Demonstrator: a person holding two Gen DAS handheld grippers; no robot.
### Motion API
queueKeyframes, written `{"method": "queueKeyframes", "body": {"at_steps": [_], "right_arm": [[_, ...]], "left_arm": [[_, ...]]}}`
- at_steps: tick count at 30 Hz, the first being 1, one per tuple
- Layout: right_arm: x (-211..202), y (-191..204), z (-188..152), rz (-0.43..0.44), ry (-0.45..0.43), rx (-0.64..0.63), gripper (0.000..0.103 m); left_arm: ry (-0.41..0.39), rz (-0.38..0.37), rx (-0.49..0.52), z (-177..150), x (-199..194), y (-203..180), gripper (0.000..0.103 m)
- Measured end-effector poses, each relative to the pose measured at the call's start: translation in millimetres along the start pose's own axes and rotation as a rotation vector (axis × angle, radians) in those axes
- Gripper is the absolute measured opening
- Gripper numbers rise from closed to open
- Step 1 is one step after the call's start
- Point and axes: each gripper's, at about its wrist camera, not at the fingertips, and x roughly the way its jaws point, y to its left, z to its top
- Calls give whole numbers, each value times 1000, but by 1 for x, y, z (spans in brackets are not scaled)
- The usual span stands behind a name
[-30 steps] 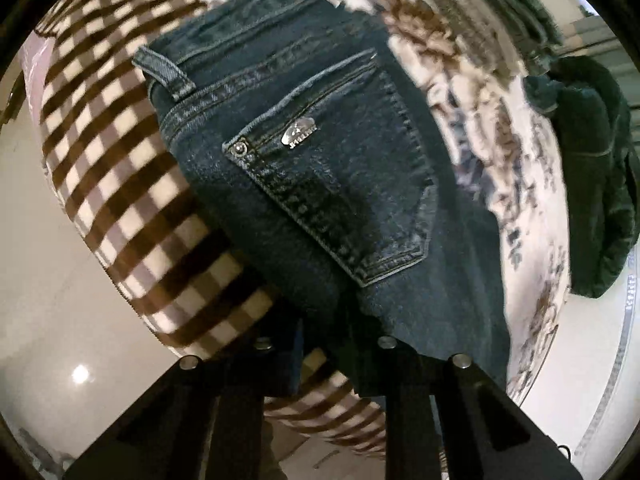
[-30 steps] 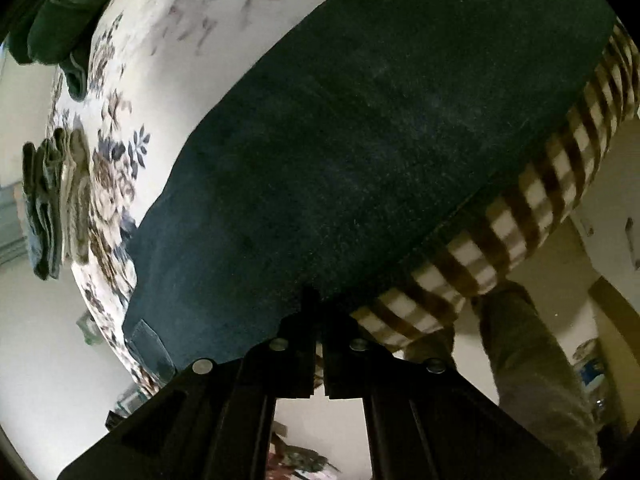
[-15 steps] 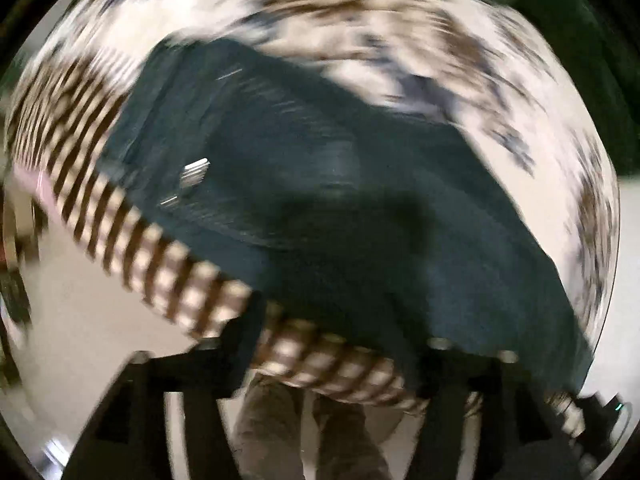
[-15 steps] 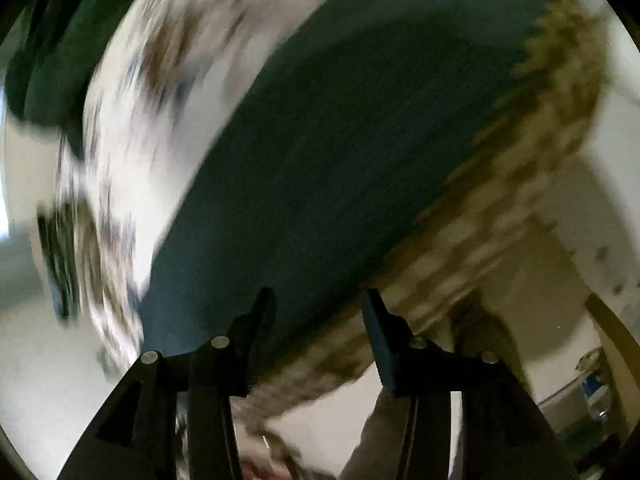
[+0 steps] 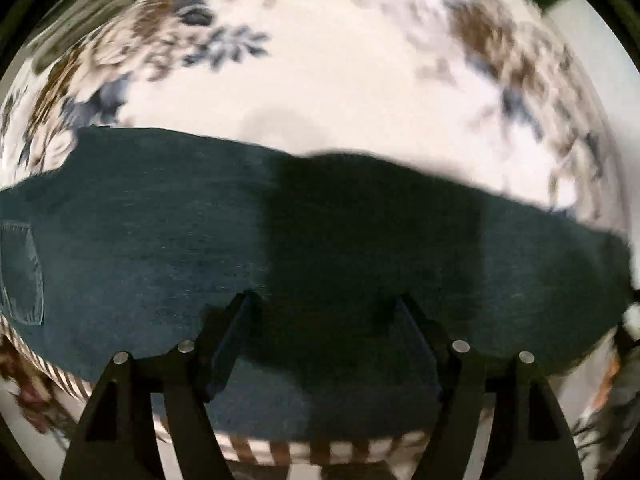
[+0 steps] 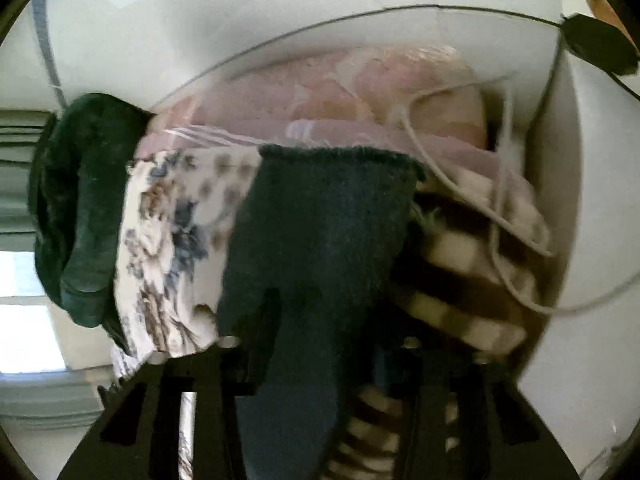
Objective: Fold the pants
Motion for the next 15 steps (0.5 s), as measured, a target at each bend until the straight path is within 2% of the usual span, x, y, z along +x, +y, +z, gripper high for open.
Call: {"method": "queueKeyframes", "body": {"at_steps": [3,5,6,8,9,10,15], "right_arm": [[15,6,-4,53,18,-1,33],[29,3,-2,71,46,18,33],[36,-1,1,83,62,40,33],[38,-3,4,127,61,85,31],[36,2,6,129,42,85,16],[32,7,6,128,25,70,9],[10,55,-3,90,-40,-72,8]], "left_arm": [[9,-5,-6,3,15,2,87],[10,-35,-33,6,20,8,101],[13,-61,-53,9,24,11,103],[34,-61,-82,15,30,13,103],[44,-53,-85,16,31,13,103],[52,-41,-89,17,32,12,103],[71,-24,-96,29,36,0,103]]}}
